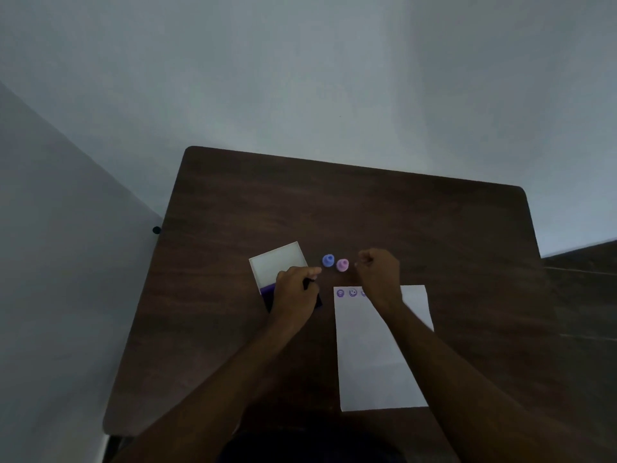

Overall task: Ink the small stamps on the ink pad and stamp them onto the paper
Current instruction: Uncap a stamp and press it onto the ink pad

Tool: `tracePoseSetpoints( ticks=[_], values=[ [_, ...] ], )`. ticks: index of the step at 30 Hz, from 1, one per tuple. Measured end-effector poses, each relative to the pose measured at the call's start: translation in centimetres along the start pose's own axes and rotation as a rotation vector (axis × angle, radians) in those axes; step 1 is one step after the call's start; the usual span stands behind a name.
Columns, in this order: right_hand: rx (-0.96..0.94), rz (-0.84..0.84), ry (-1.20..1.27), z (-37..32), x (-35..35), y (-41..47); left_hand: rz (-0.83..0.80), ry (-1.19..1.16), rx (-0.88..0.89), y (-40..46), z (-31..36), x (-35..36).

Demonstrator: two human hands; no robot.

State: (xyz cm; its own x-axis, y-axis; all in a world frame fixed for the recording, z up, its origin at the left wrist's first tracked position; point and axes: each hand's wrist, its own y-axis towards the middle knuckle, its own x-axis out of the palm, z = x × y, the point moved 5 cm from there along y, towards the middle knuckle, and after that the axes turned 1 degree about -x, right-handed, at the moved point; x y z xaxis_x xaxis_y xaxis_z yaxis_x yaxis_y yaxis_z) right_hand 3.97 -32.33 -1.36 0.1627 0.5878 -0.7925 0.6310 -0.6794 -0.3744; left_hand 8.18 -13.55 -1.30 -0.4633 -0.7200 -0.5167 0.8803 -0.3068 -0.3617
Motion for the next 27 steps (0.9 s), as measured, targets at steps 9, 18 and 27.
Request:
tracePoseSetpoints(
  ticks=[9, 18, 27],
  values=[
    [0.018, -0.153, -0.056, -0.3, 1.1, 0.0, -0.013, 0.056, 0.009, 0.1, 1.1, 1.6],
    [0.012, -0.192, -0.042, -1.1, 2.1, 0.7, -0.005, 0.114, 0.016, 0.1, 1.8, 1.7],
    [0.012, -0.166, 0.035, -1.0, 1.9, 0.2, -0.021, 0.106, 0.016, 0.2, 1.1, 1.0]
  ],
)
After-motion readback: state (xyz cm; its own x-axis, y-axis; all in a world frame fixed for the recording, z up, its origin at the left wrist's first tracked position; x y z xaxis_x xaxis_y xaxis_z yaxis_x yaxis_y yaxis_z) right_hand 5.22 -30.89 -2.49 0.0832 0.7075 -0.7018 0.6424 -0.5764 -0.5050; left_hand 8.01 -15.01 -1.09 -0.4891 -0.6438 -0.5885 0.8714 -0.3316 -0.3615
